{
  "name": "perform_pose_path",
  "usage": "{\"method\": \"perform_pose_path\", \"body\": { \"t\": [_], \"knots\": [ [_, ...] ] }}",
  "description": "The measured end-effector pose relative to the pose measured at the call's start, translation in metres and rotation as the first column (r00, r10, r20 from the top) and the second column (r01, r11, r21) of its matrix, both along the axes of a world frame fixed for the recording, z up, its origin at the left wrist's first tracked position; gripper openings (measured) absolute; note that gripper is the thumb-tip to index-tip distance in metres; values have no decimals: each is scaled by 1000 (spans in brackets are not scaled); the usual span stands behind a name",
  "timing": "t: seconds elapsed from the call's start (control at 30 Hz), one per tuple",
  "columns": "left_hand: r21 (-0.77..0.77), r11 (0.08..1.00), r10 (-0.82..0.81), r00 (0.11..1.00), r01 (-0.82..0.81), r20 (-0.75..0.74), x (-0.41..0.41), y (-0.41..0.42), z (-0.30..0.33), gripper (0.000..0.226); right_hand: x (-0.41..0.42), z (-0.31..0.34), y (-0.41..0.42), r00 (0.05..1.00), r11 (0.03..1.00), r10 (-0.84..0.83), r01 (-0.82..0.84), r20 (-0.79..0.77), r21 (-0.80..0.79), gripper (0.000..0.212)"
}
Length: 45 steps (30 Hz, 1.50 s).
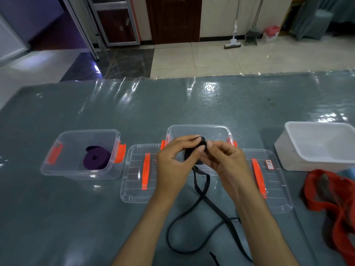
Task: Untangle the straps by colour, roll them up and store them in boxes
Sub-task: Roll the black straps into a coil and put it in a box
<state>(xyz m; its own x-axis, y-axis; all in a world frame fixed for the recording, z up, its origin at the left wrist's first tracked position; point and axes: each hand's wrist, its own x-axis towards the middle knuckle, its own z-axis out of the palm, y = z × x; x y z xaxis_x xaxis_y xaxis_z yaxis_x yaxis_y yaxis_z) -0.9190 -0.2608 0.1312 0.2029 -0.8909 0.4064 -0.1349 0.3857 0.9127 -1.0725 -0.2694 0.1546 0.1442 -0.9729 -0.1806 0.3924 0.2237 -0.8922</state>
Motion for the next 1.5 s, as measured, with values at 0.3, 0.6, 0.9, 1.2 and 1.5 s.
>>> {"method": "perform_pose_path", "body": {
  "t": [0.3, 0.6, 0.9, 1.2, 1.5],
  "knots": [
    [30, 999, -35, 999, 36, -40, 2, -7, 0, 27, -4, 1, -5, 974, 986, -93, 61, -207, -157, 17],
    [30, 997, -64, 992, 67, -106, -11, 9, 16, 27, -22, 15, 3, 969, 922, -93, -2, -228, -386, 25],
    [82, 967, -242, 970, 241, 5, -9, 30, 38, 32, -35, 16, 26, 969, 893, -128, 20, -212, -449, 15],
    [1, 975, -219, 959, 223, -179, -15, 58, 59, 22, -31, 33, 54, 976, 858, -174, 82, -135, -507, 13],
    [-34, 994, -110, 961, 105, -253, -31, 81, 56, 21, -39, 38, 79, 957, 869, -229, 121, -175, -479, 15]
  ]
}}
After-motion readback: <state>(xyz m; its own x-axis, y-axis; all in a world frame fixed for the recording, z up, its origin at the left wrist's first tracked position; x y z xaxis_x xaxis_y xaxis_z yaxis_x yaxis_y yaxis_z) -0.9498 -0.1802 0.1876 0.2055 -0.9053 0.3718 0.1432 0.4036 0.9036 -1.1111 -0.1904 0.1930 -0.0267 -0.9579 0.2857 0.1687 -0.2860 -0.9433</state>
